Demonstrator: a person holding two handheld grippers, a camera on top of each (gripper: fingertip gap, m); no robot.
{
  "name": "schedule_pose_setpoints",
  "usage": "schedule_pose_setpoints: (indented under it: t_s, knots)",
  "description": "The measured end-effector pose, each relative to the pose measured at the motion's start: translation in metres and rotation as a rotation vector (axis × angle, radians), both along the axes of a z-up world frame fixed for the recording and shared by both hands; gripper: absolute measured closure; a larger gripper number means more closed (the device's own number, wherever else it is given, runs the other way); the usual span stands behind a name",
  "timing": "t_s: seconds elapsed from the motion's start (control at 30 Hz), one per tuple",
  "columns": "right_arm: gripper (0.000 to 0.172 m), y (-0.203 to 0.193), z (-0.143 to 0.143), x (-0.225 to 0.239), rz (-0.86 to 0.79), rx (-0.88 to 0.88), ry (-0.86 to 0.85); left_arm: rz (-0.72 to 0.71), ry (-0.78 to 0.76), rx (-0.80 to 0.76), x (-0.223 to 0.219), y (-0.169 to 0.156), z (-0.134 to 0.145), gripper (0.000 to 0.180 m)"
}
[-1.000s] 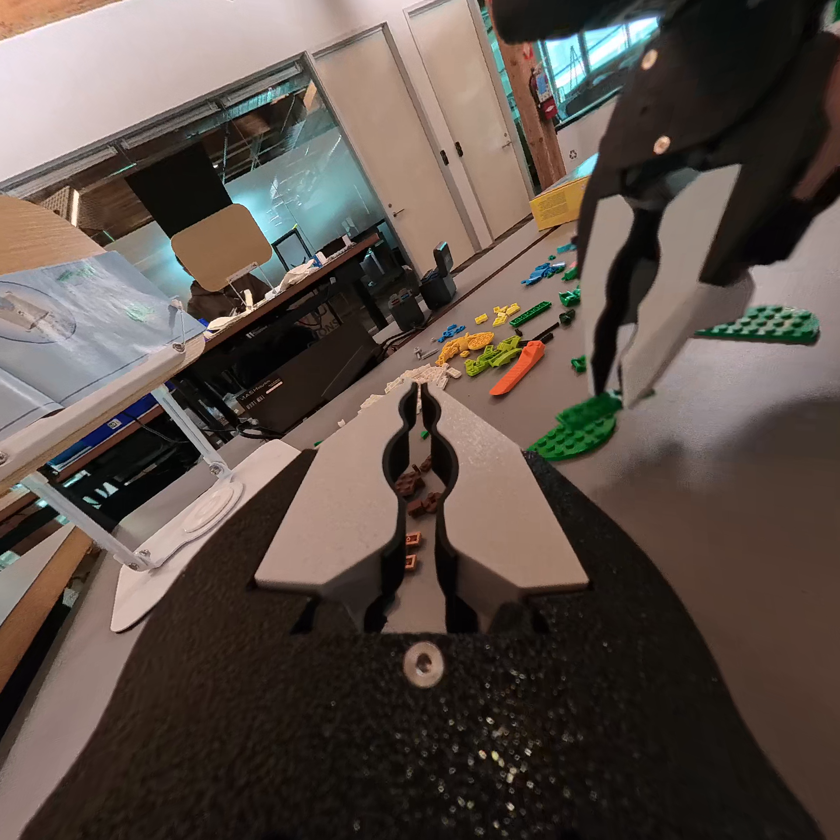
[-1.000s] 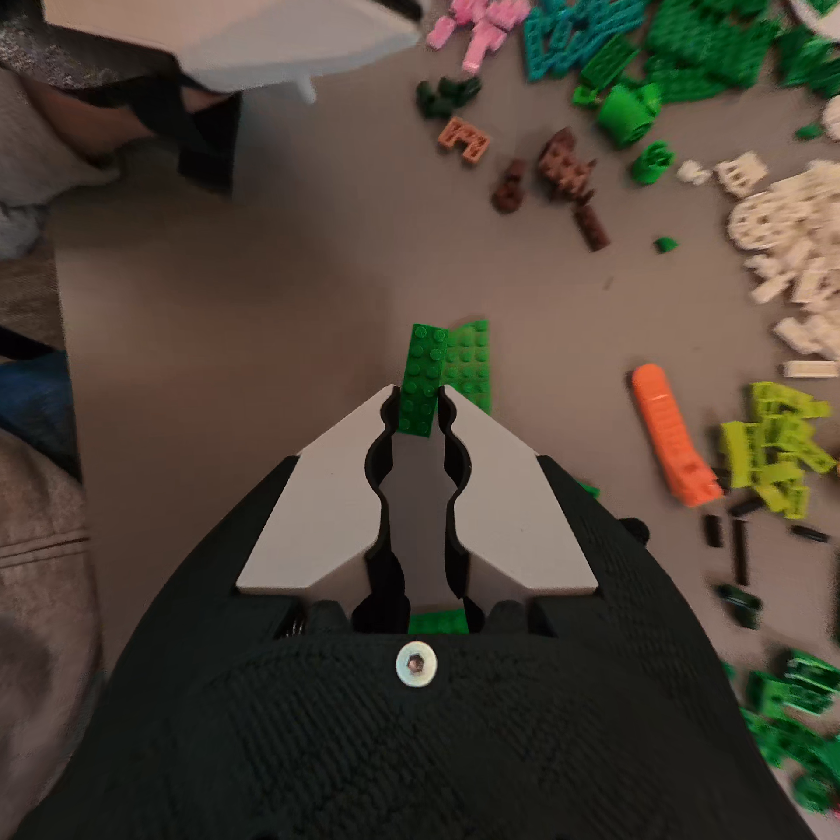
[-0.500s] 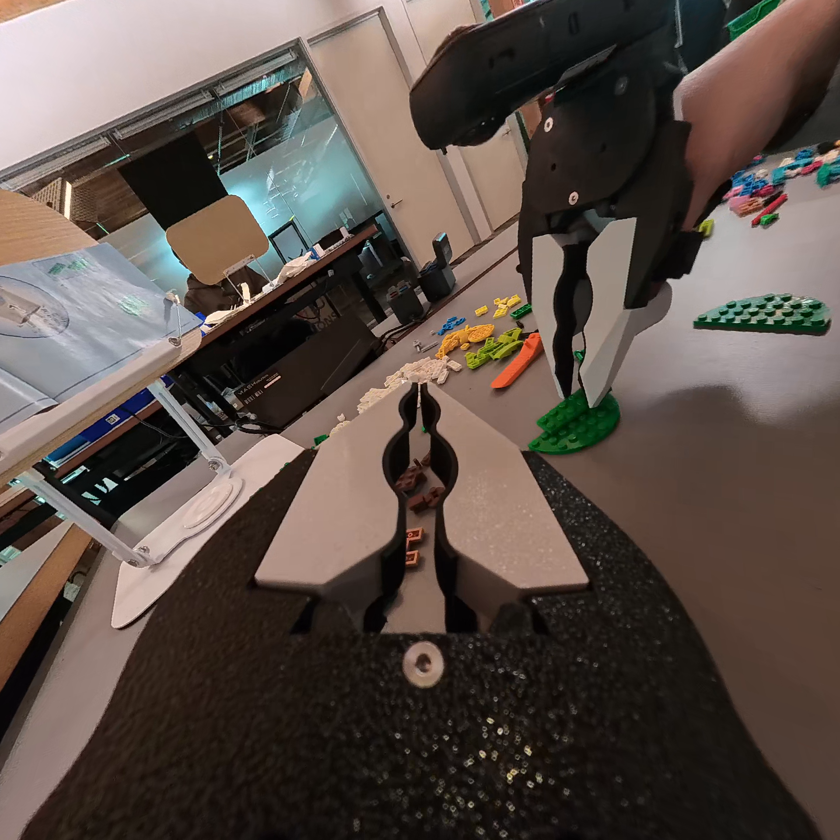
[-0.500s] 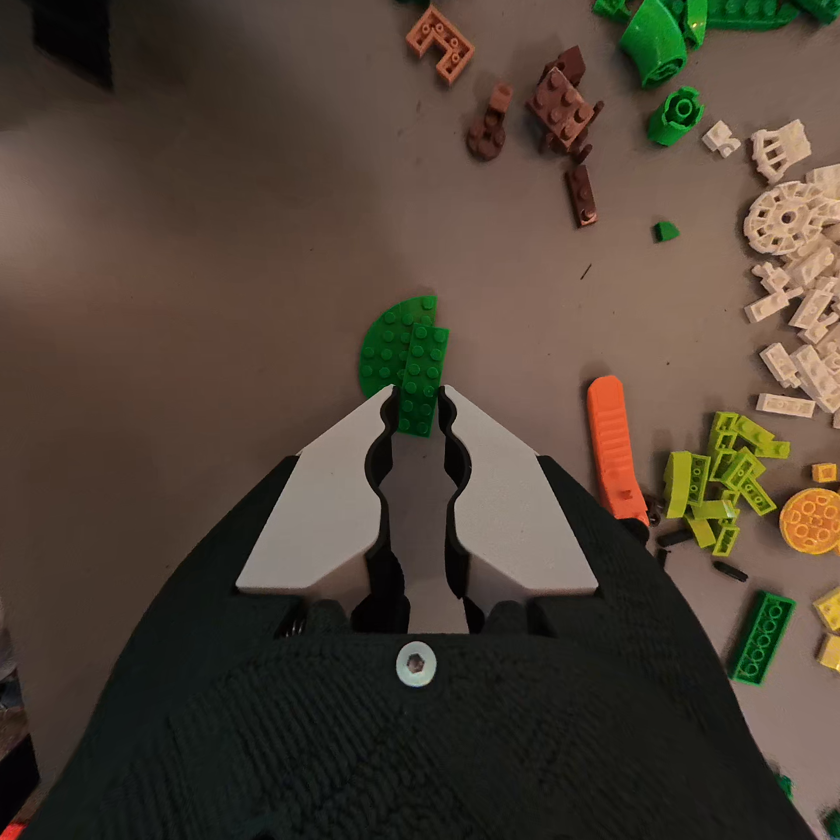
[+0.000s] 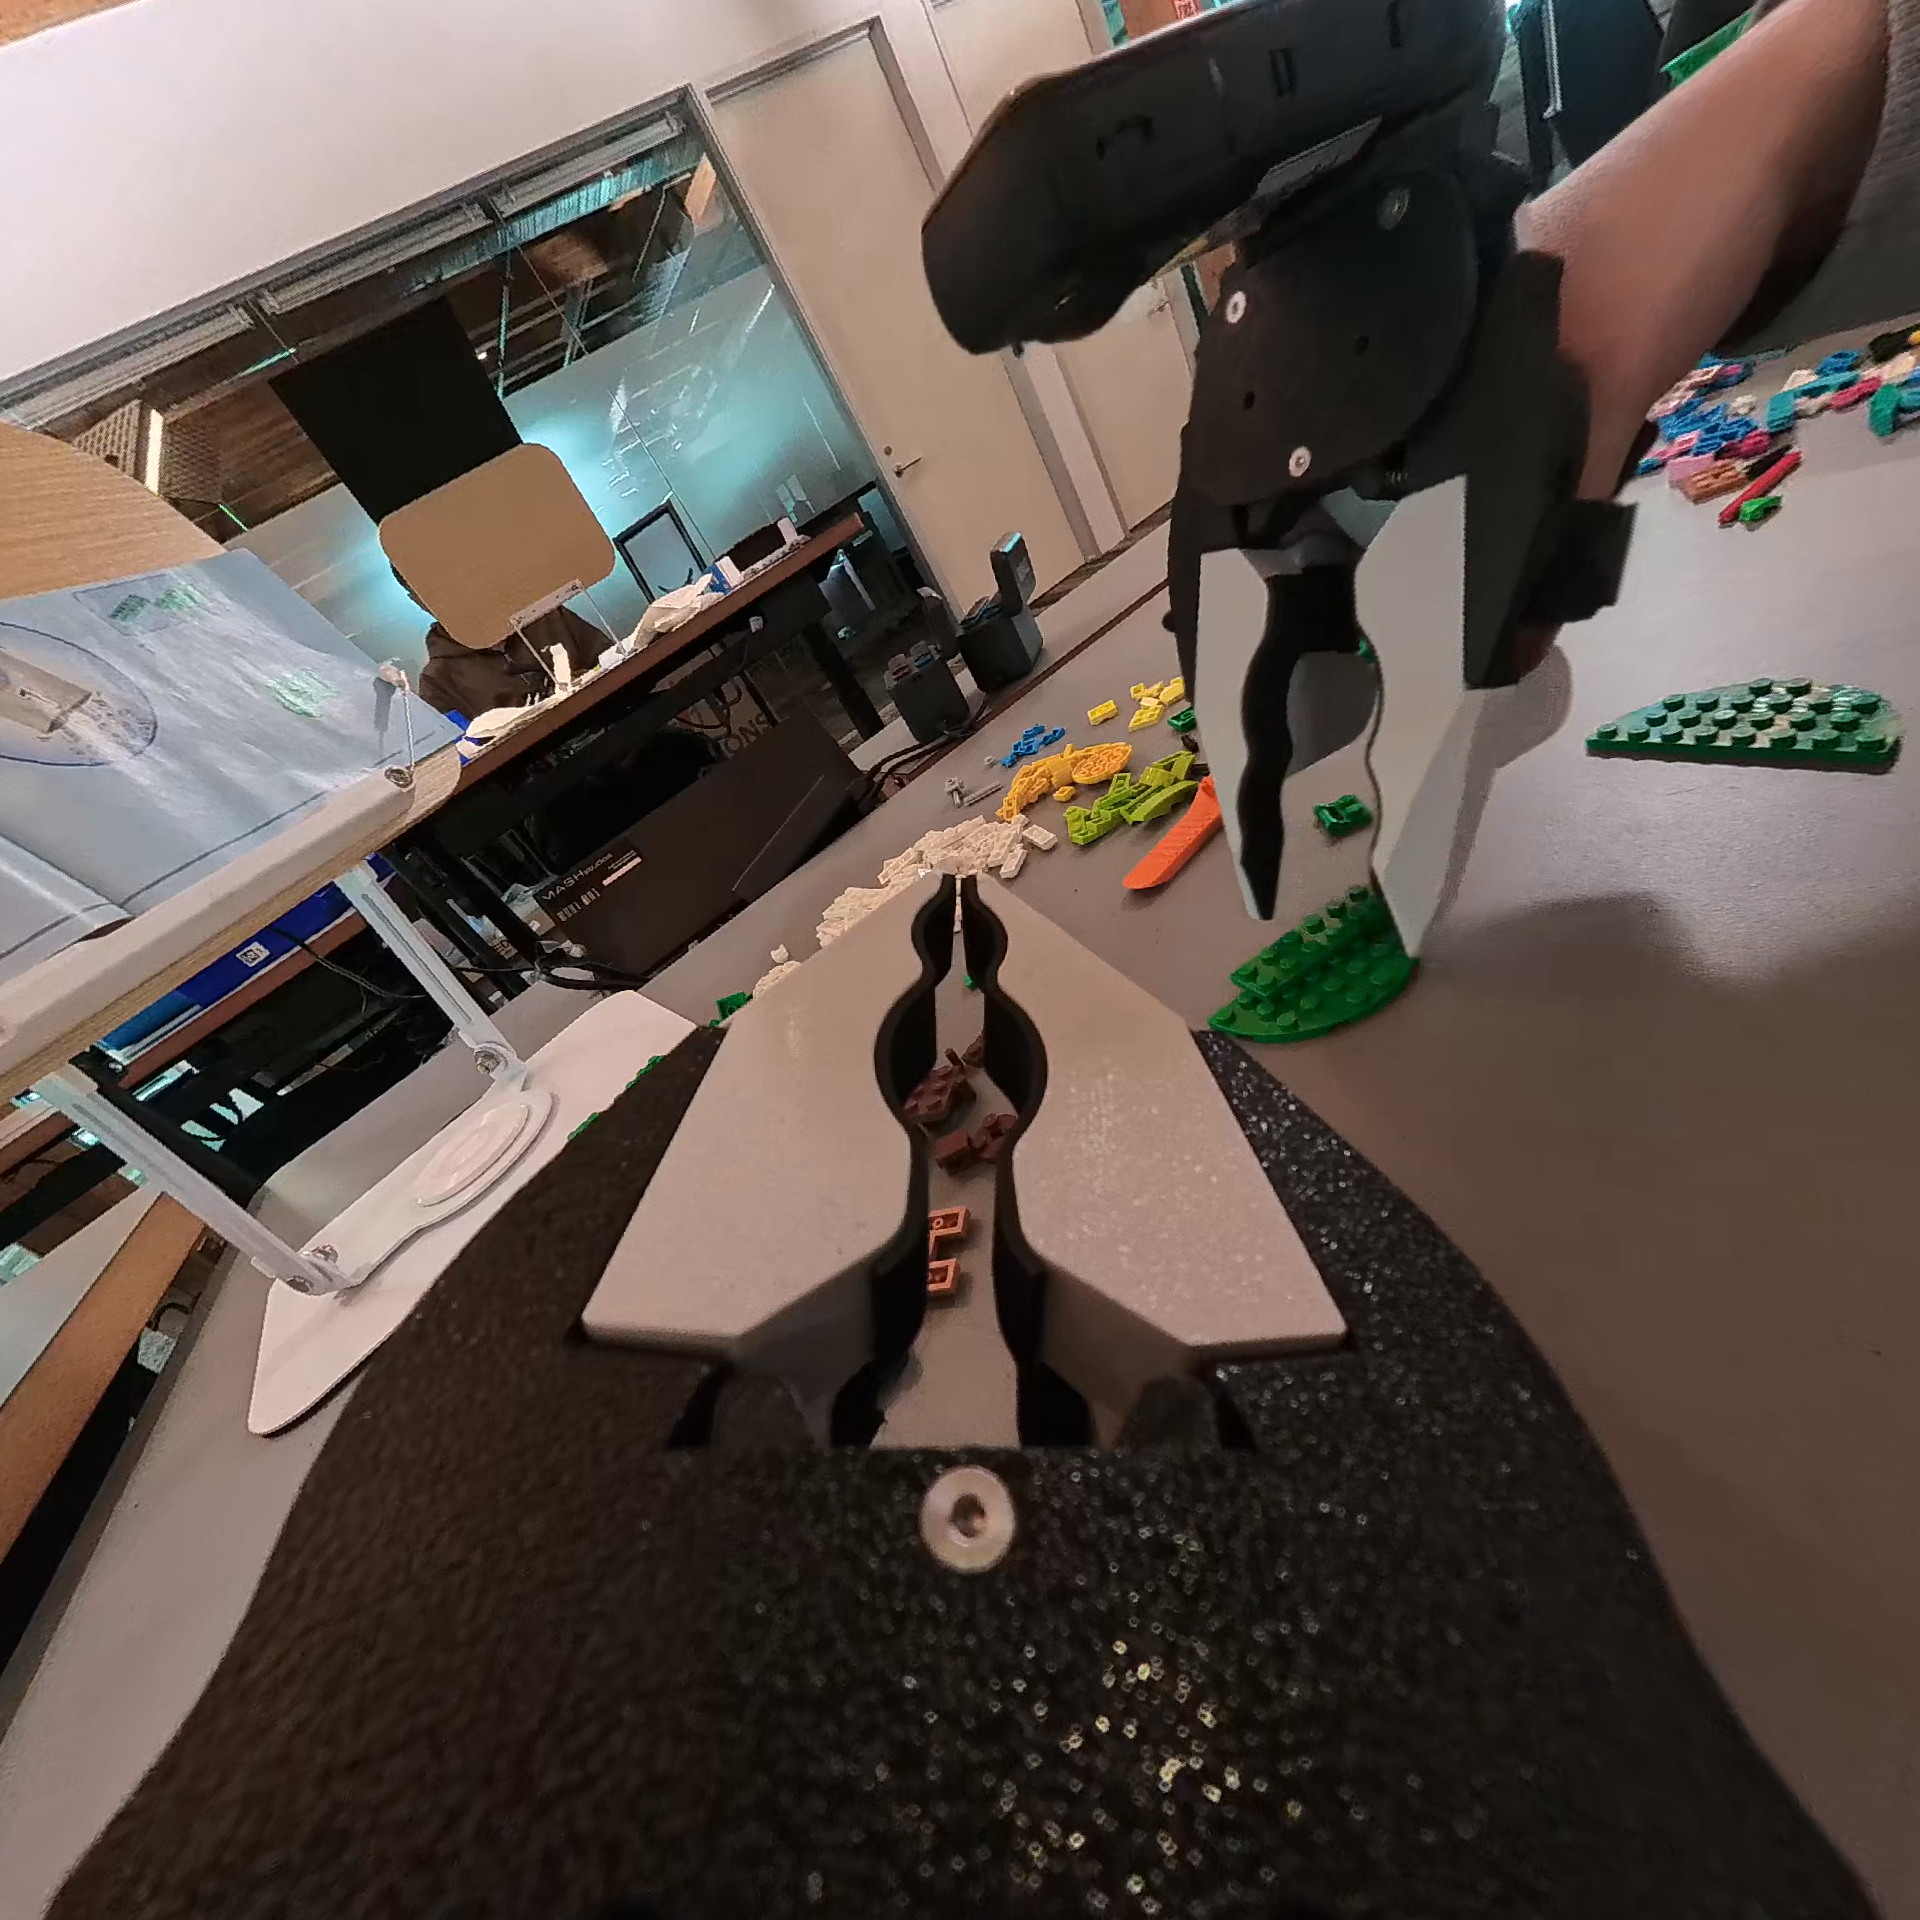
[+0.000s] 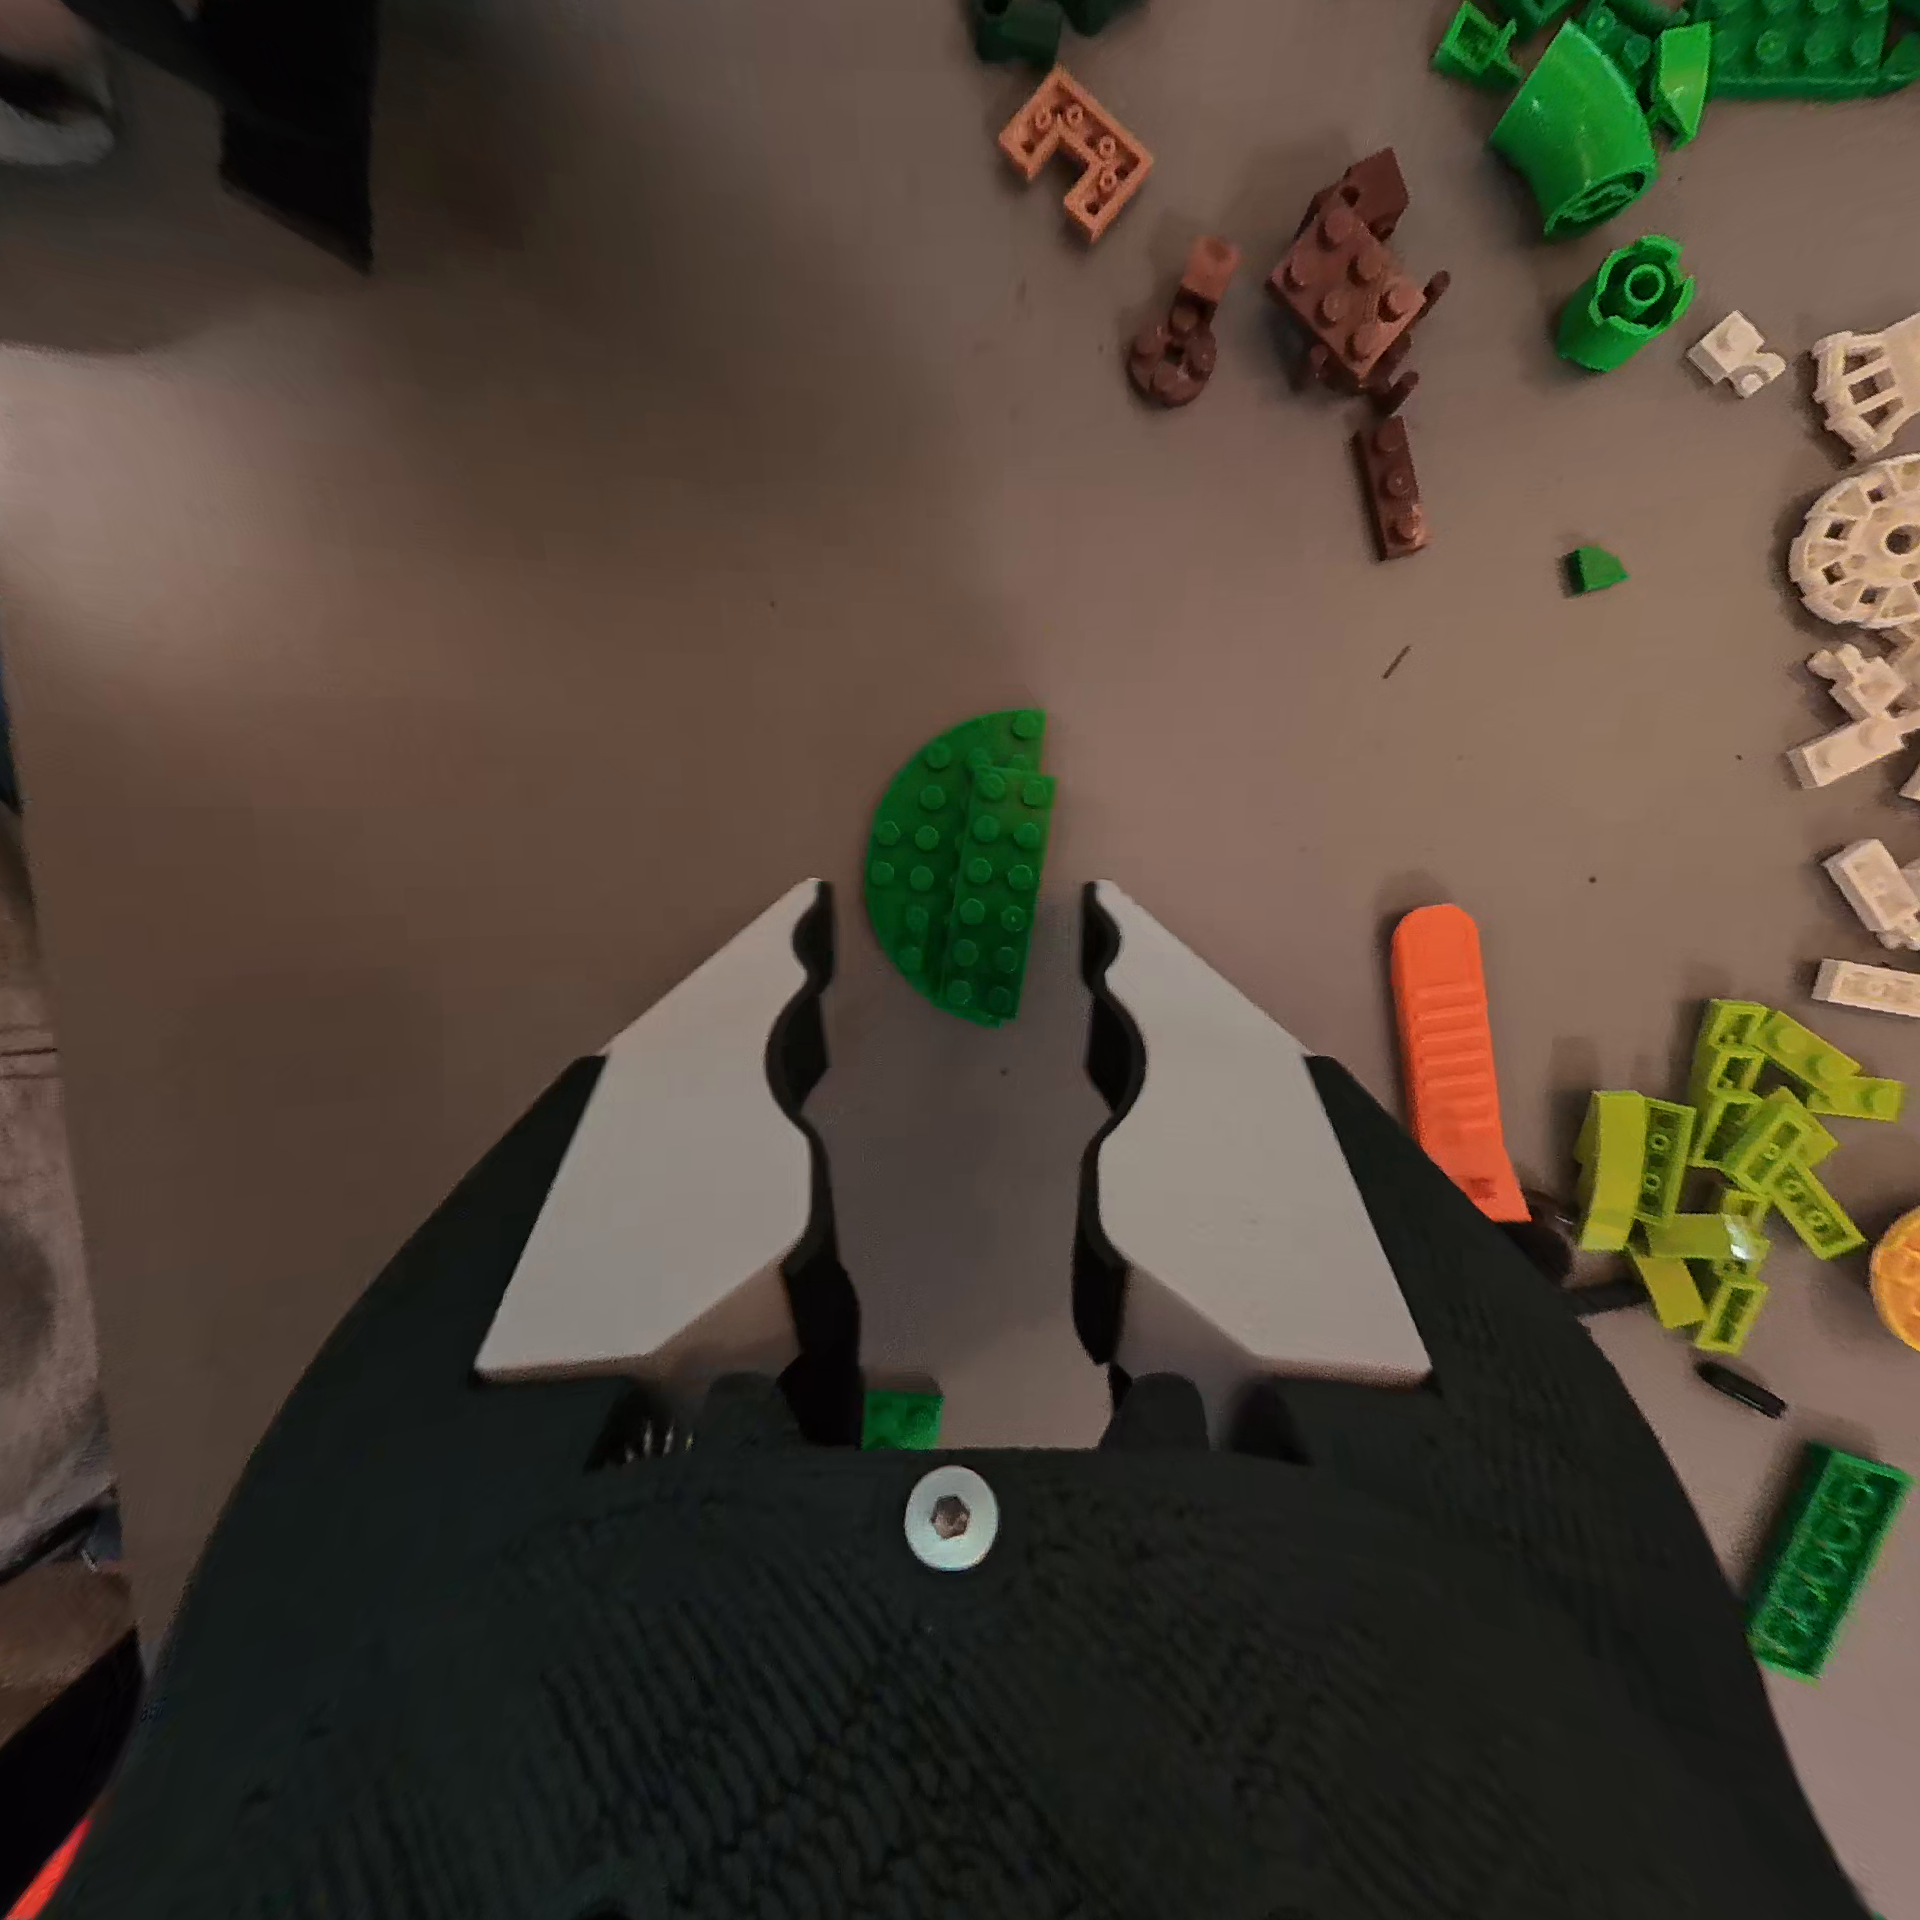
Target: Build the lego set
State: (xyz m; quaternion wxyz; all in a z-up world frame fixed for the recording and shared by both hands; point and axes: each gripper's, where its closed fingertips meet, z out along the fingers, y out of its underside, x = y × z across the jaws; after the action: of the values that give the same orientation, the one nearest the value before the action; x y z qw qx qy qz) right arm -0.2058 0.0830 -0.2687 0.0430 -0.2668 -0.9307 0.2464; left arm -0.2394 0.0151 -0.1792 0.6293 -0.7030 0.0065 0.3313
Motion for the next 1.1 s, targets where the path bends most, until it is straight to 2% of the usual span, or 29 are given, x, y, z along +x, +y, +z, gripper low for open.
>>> schedule_pose_setpoints:
  t_s: [0.03,0.13,0.23,0.37,0.53,0.67,0.8,0.97,1.1]
  knots:
    - [0.115,-0.002,-0.001,0.0,-0.008,-0.011,0.0,0.0,0.0,0.0,0.0,0.0,0.0,0.18]
    - [0.11,0.001,-0.01,0.0,-0.009,0.039,0.01,-0.001,-0.002,0.001,0.0,0.0,0.0,0.18]
    - [0.116,-0.002,-0.009,0.0,-0.014,0.035,-0.006,-0.001,-0.004,0.004,-0.001,0.0,0.001,0.18]
    - [0.141,-0.005,-0.009,-0.001,0.016,0.053,0.002,-0.002,-0.001,0.008,0.001,-0.001,0.002,0.18]
    - [0.141,-0.006,-0.006,0.003,0.02,0.034,-0.001,-0.044,-0.084,-0.014,0.014,0.008,-0.002,0.175]
    - [0.141,-0.005,0.014,0.006,0.016,0.003,0.04,-0.025,-0.341,0.003,0.024,0.018,-0.01,0.165]
    - [0.141,-0.005,0.043,0.011,0.021,-0.019,0.121,-0.011,-0.712,0.116,0.034,0.029,-0.015,0.16]
    - [0.141,-0.01,0.071,0.023,0.045,-0.041,0.194,-0.234,-1.247,0.334,0.066,0.05,-0.016,0.142]
    - [0.141,-0.009,0.078,0.03,0.058,-0.015,0.227,-0.293,-1.357,0.428,0.069,0.057,-0.013,0.158]
